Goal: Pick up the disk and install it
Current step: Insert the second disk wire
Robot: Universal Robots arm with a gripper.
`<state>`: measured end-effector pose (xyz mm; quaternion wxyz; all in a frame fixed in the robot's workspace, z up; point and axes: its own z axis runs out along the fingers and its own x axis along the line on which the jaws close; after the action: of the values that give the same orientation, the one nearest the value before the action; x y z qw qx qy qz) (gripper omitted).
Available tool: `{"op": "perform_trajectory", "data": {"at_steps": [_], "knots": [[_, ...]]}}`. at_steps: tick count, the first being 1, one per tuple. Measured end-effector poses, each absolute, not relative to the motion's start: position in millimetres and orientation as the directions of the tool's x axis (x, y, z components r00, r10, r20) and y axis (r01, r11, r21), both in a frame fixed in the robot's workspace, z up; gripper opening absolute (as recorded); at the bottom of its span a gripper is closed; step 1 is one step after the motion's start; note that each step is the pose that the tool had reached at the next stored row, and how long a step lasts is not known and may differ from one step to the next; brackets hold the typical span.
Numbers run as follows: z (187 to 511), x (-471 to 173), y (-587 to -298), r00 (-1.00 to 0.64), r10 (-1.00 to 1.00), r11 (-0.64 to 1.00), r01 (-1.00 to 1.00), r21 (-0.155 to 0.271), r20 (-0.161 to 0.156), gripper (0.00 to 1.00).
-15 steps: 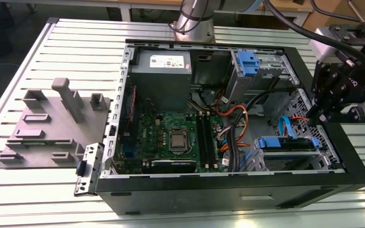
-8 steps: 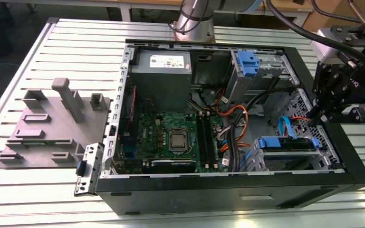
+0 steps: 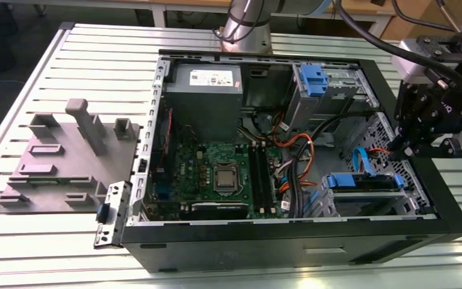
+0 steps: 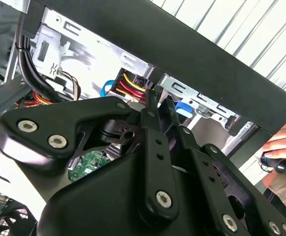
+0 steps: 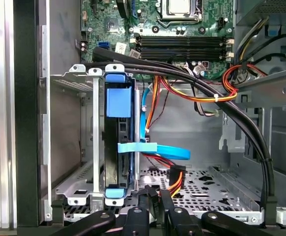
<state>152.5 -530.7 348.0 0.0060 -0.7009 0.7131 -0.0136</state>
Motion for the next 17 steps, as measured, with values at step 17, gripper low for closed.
{"op": "perform_trajectory", "data": {"at_steps": [17], "knots": [[345.0, 140.4, -530.3, -0.018, -1.0, 0.017, -0.999, -0.028, 0.011, 0.24]]}}
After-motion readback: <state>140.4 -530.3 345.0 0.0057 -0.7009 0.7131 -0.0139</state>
